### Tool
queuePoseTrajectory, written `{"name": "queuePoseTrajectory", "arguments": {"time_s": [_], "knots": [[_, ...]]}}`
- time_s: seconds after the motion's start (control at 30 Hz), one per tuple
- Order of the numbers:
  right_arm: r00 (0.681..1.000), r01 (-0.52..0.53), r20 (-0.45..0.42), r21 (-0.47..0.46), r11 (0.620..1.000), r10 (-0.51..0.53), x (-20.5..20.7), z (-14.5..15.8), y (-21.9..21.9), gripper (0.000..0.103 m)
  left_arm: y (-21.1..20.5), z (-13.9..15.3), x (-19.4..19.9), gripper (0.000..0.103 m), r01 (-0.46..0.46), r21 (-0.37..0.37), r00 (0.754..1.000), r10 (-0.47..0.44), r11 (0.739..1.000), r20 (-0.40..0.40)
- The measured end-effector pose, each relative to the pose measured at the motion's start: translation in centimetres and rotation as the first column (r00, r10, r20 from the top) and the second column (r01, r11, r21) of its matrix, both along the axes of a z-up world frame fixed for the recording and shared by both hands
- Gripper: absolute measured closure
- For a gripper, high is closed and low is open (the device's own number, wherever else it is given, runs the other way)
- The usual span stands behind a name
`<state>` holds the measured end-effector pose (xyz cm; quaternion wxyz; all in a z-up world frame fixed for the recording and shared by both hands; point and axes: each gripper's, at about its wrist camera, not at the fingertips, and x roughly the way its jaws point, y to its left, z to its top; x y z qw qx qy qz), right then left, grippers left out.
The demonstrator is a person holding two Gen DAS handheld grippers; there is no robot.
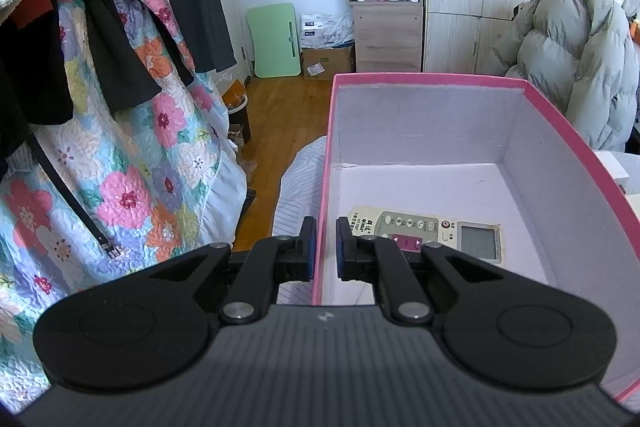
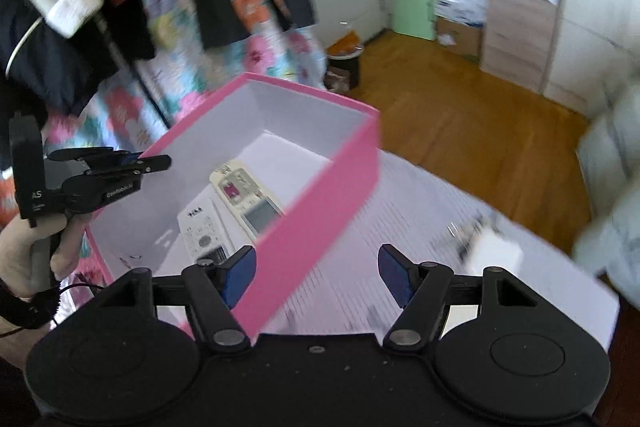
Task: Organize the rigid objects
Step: 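Return the right tool to the table and grasp the cream labeled remote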
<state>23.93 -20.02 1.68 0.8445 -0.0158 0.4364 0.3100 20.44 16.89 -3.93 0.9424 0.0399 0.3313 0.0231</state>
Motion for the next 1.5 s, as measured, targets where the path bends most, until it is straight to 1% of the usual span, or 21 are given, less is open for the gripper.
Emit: {"name": "queuePoseTrajectory", "arguments": {"time_s": [0.17,0.27,0.33,0.47,0.53,0.57,0.63,0.7,0.77,0.83,0.87,0.93,0.97,1.03,1.07,1.17,1.27,1.33,1.4,1.47,1.5], "knots": [[0.992,0.112,-0.057,-0.002,0.994,-0.112,-2.8,-2.5,-3.5,0.03,-0.1,0.0,-0.1,0.095,-0.001,-0.004,1.0,0.001,1.0,0.003],[0.991,0.122,-0.051,-0.035,0.992,-0.124,-4.5,-4.3,-4.6,0.03,-0.3,0.0,-0.2,0.095,-0.007,0.005,1.0,0.007,1.0,0.005],[0.996,0.083,-0.027,-0.09,0.992,-0.086,-5.3,-5.3,-4.7,0.03,-0.5,0.1,-0.2,0.095,-0.008,0.009,1.0,0.007,1.0,0.004],[0.998,-0.064,-0.019,-0.222,0.973,0.061,-6.1,-7.2,-3.8,0.03,-0.6,0.2,-0.3,0.095,-0.001,0.013,1.0,0.001,1.0,0.004],[0.99,-0.132,0.003,-0.312,0.941,0.139,-6.1,-7.7,-3.2,0.03,-0.5,0.2,-0.3,0.095,-0.001,0.007,1.0,0.001,1.0,0.005],[0.98,-0.178,0.018,-0.362,0.915,0.197,-6.3,-7.9,-3.0,0.03,-0.5,0.2,-0.3,0.095,-0.002,0.005,1.0,0.002,1.0,0.007],[0.946,-0.272,0.034,-0.453,0.849,0.322,-6.2,-7.9,-2.9,0.03,-0.3,0.2,-0.3,0.095,-0.004,0.005,1.0,0.004,1.0,0.009],[0.914,-0.344,0.011,-0.508,0.79,0.405,-5.7,-8.3,-2.8,0.03,-0.4,0.3,-0.3,0.095,-0.005,0.01,1.0,0.005,1.0,0.009],[0.883,-0.418,-0.04,-0.519,0.745,0.468,-4.9,-8.8,-2.6,0.03,-0.4,0.3,-0.3,0.095,-0.005,0.007,1.0,0.005,1.0,0.009],[0.842,-0.498,-0.096,-0.515,0.697,0.531,-4.3,-9.4,-2.2,0.03,-0.4,0.2,-0.3,0.095,-0.004,0.007,1.0,0.004,1.0,0.009],[0.816,-0.537,-0.122,-0.52,0.664,0.565,-4.2,-9.8,-1.9,0.03,-0.4,0.3,-0.3,0.095,-0.003,0.008,1.0,0.002,1.0,0.01],[0.78,-0.585,-0.157,-0.528,0.615,0.606,-3.8,-10.6,-1.4,0.03,-0.5,0.2,-0.3,0.095,-0.002,0.009,1.0,0.002,1.0,0.01],[0.765,-0.605,-0.177,-0.529,0.595,0.619,-3.6,-10.9,-1.1,0.026,-0.5,0.2,-0.3,0.095,-0.002,0.009,1.0,0.002,1.0,0.01],[0.733,-0.627,-0.169,-0.544,0.558,0.659,-3.7,-11.4,-0.6,0.027,-0.5,0.2,-0.3,0.095,-0.001,0.009,1.0,0.001,1.0,0.01],[0.726,-0.634,-0.173,-0.542,0.551,0.666,-3.5,-11.4,-0.3,0.027,-0.5,0.2,-0.3,0.095,-0.003,0.012,1.0,0.003,1.0,0.009],[0.738,-0.642,-0.198,-0.502,0.58,0.646,-2.6,-11.4,0.2,0.027,-0.5,0.2,-0.3,0.095,-0.002,0.008,1.0,0.002,1.0,0.009],[0.765,-0.623,-0.202,-0.471,0.624,0.612,-2.2,-11.5,0.1,0.026,-0.5,0.3,-0.3,0.095,-0.001,0.006,1.0,0.001,1.0,0.01],[0.812,-0.574,-0.209,-0.452,0.683,0.545,-1.7,-11.4,0.0,0.026,-0.5,0.3,-0.4,0.095,-0.002,0.005,1.0,0.001,1.0,0.009],[0.87,-0.493,-0.226,-0.417,0.764,0.438,-0.9,-11.3,-0.1,0.027,-0.6,0.2,-0.4,0.095,-0.002,0.003,1.0,0.002,1.0,0.009],[0.909,-0.406,-0.261,-0.371,0.835,0.326,0.1,-11.1,-0.4,0.028,-0.5,0.2,-0.4,0.095,0.0,0.001,1.0,0.0,1.0,0.009],[0.921,-0.356,-0.287,-0.345,0.868,0.264,0.6,-11.0,-0.6,0.028,-0.5,0.3,-0.4,0.095,-0.001,0.001,1.0,0.001,1.0,0.008]]}}
